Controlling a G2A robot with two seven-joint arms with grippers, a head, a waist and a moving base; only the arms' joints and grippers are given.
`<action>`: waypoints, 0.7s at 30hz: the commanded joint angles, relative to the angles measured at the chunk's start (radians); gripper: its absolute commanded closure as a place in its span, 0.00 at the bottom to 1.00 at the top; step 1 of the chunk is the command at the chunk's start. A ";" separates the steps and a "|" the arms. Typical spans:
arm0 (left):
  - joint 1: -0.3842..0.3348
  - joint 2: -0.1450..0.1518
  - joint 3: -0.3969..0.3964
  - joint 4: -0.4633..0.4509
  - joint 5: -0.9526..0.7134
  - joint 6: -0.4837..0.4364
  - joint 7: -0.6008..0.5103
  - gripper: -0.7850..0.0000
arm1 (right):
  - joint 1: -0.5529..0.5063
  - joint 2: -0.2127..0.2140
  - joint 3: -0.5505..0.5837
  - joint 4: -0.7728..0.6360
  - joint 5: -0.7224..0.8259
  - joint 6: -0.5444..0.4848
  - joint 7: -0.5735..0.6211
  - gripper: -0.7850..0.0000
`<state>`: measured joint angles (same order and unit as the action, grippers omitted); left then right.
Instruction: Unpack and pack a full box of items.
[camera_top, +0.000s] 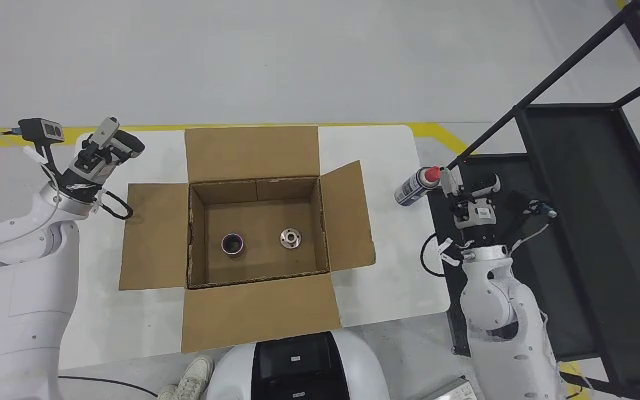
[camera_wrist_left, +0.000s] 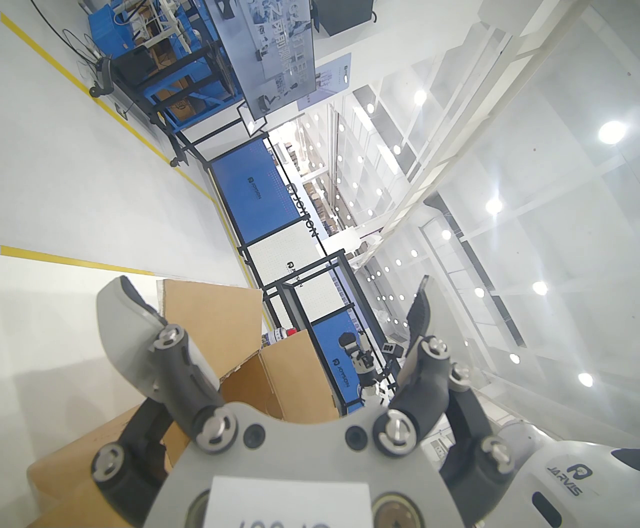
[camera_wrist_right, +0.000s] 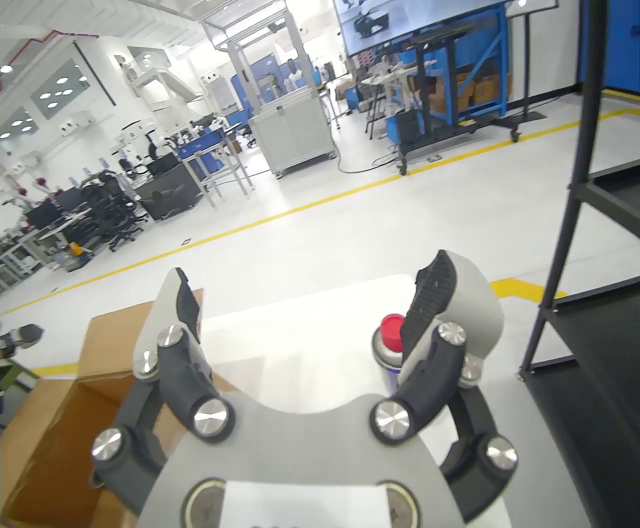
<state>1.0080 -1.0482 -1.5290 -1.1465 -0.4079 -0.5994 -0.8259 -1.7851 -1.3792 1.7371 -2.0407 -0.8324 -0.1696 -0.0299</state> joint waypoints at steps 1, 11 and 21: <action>0.000 0.000 0.000 0.000 0.000 0.000 0.000 0.00 | -0.010 0.004 0.000 -0.043 0.022 -0.022 0.089 0.00; 0.000 0.000 0.000 0.000 0.000 0.000 0.000 0.00 | -0.005 0.030 -0.024 -0.160 0.073 -0.140 0.486 0.00; 0.000 0.000 0.000 0.000 0.000 0.000 0.000 0.00 | 0.035 0.051 -0.025 -0.190 0.198 -0.155 0.805 0.00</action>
<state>1.0080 -1.0482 -1.5290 -1.1465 -0.4079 -0.5994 -0.8259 -1.7494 -1.3276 1.7123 -2.2306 -0.6337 -0.3247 0.7815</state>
